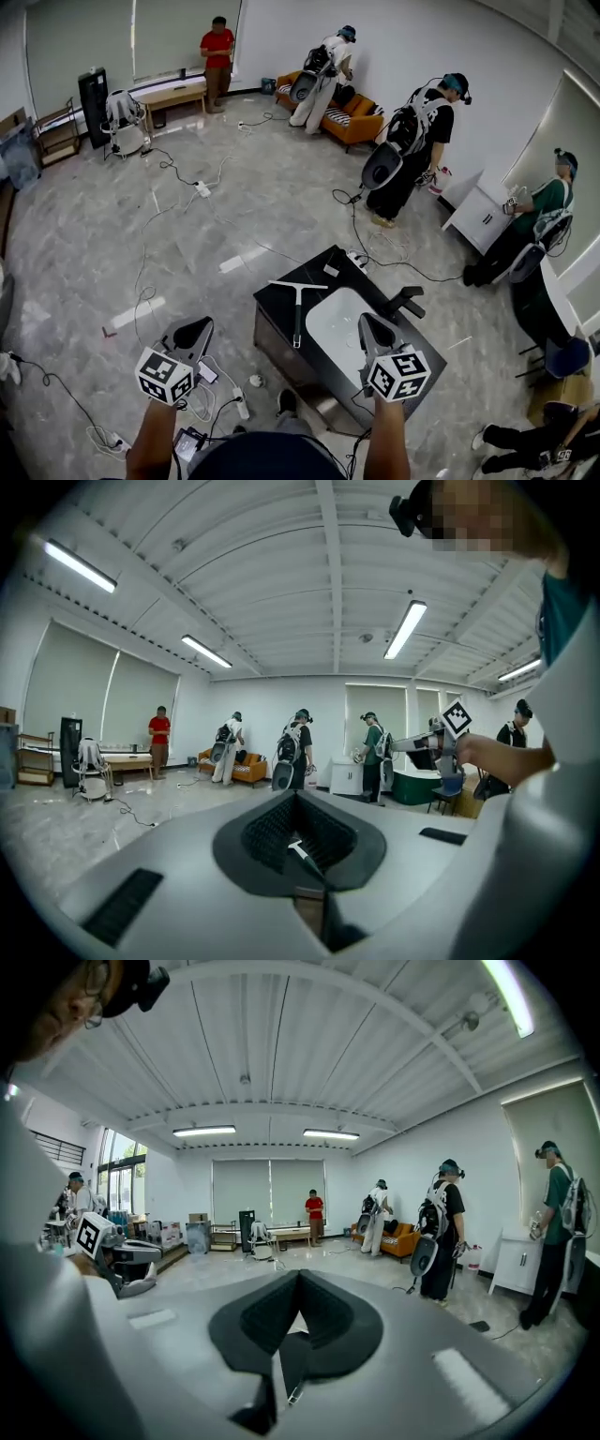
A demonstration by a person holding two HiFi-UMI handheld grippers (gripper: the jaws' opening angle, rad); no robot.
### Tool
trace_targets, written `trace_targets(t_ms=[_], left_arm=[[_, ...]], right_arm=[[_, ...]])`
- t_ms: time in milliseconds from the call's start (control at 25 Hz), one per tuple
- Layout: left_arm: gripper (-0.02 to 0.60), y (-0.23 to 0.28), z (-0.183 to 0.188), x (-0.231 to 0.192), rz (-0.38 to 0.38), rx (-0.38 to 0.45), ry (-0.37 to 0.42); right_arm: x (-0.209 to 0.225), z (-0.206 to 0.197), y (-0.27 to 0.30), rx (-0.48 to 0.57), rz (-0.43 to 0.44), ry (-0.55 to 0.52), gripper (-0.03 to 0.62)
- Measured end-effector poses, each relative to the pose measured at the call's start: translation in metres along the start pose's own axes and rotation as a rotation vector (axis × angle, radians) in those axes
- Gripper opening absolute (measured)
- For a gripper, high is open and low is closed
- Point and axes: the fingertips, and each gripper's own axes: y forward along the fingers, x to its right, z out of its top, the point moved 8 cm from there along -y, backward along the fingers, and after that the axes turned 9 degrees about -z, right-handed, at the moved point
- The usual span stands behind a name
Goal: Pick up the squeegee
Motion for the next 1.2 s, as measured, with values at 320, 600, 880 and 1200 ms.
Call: trace_targets(t_ms=[320, 600, 880, 1200], left_arm=[[0.006, 0.035, -0.012, -0.027, 0.099, -0.012, -0.069], [0.006, 0.069, -0.039, -0.043, 0.145, -0.063, -0.132], [0.006, 0.086, -0.065, -0.05, 0.205, -0.132, -0.17], [0.006, 0.111, -0.089, -0.058, 0.24, -0.197, -0.214]], right_arm=[[0.017, -0.001, 0.107, -0.062, 0.124, -0.028, 0.009], [0.032, -0.02, 0.178, -0.13, 0.179, -0.036, 0.011], [0.043, -0.069, 0.24, -0.214, 0.235, -0.006, 0.011], [0.054, -0.122, 0.304, -0.311, 0.251, 0.005, 0.011]])
